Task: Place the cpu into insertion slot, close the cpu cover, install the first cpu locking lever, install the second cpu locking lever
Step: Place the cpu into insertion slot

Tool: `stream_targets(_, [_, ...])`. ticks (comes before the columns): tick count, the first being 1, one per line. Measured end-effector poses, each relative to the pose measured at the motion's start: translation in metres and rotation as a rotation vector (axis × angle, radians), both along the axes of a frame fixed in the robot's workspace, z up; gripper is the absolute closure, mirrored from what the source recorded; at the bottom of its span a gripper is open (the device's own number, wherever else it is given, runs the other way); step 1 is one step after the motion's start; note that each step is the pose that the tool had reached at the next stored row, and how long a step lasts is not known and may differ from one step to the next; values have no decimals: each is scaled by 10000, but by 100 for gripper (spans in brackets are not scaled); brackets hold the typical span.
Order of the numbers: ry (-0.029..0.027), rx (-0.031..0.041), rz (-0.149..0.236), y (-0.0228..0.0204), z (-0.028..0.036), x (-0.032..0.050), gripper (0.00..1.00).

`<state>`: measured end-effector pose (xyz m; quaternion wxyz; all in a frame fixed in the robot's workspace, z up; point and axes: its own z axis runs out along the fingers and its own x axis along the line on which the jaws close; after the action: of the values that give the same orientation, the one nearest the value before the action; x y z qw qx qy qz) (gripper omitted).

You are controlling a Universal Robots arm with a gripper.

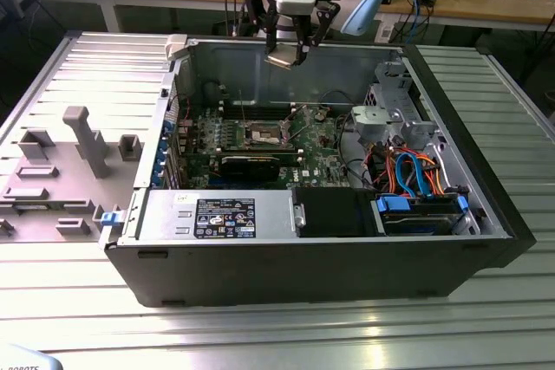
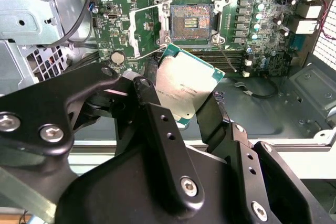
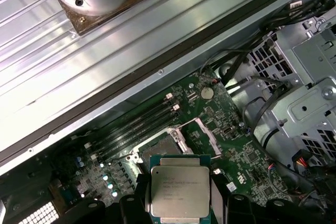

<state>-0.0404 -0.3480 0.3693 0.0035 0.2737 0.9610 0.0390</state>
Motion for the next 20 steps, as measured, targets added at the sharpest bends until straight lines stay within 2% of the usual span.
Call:
stream_targets(4, [0, 1, -591, 0, -10, 0, 46])
stream_targets(20, [0, 0, -1601, 0, -24, -1, 46])
